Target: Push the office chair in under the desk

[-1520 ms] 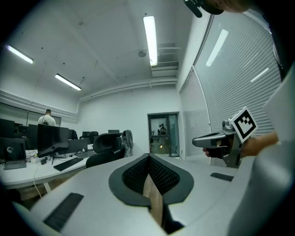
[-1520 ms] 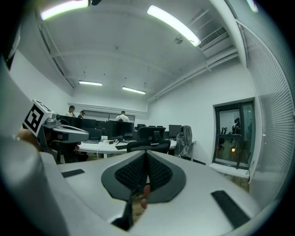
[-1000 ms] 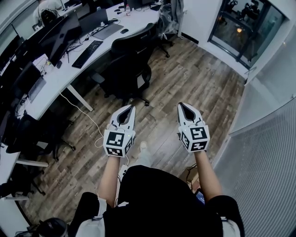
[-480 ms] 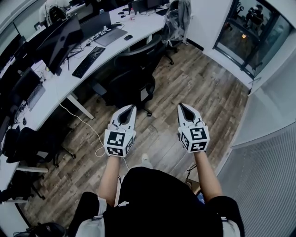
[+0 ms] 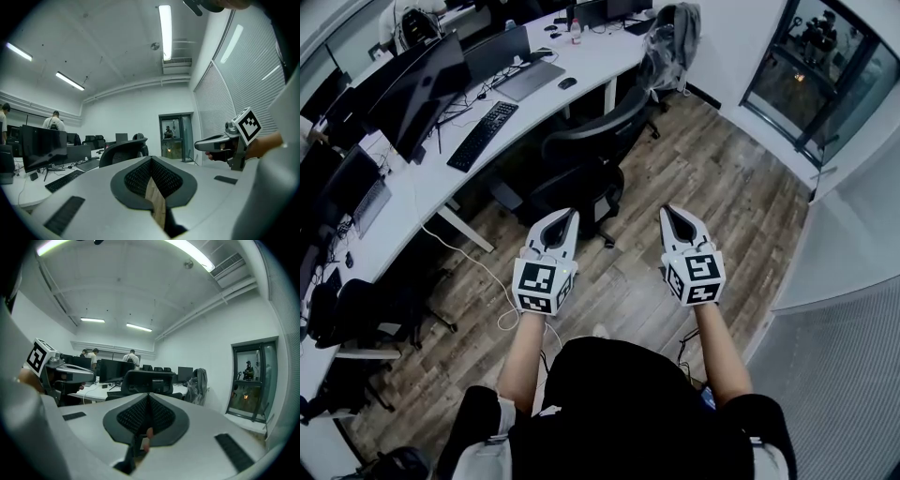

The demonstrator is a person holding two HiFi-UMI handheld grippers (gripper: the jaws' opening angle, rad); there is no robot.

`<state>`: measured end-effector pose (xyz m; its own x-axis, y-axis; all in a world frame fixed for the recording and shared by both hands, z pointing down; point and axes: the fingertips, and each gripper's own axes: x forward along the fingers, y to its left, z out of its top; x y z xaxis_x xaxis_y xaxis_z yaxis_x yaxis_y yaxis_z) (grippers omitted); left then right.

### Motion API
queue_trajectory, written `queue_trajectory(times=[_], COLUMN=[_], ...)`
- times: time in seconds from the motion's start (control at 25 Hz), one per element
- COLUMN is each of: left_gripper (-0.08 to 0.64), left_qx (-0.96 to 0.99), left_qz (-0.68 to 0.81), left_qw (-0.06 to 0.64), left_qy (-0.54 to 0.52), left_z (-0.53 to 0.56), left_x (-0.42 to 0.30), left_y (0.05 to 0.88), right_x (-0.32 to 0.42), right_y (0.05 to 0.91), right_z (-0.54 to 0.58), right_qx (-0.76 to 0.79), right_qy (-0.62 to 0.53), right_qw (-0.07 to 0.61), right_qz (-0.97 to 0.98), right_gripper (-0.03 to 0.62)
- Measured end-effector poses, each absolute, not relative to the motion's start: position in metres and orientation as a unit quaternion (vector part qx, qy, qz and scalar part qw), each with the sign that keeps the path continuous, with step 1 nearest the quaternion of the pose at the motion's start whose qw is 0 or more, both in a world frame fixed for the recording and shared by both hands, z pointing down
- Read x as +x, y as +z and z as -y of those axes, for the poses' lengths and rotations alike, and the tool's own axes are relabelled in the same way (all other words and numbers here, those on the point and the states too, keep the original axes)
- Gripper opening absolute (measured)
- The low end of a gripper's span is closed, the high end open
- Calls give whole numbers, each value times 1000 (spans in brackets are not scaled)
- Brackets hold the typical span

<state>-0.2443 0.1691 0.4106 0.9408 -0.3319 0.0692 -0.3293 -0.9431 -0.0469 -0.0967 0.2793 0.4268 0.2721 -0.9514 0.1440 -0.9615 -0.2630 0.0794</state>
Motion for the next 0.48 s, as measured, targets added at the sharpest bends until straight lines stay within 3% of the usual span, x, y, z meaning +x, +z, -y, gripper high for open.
queue_trajectory(times=[0.48], left_gripper=[14], left_qx=[-984], left_qz=[-171], left_qw=[5], left_qy=[-49], left_z=[-122], left_x=[-224], left_y=[429], right_x=[-78], right_y=[442], right_z=[-226], right_qx=[790], right_qy=[48], right_qw=[82], right_qz=[606], right_gripper=[25])
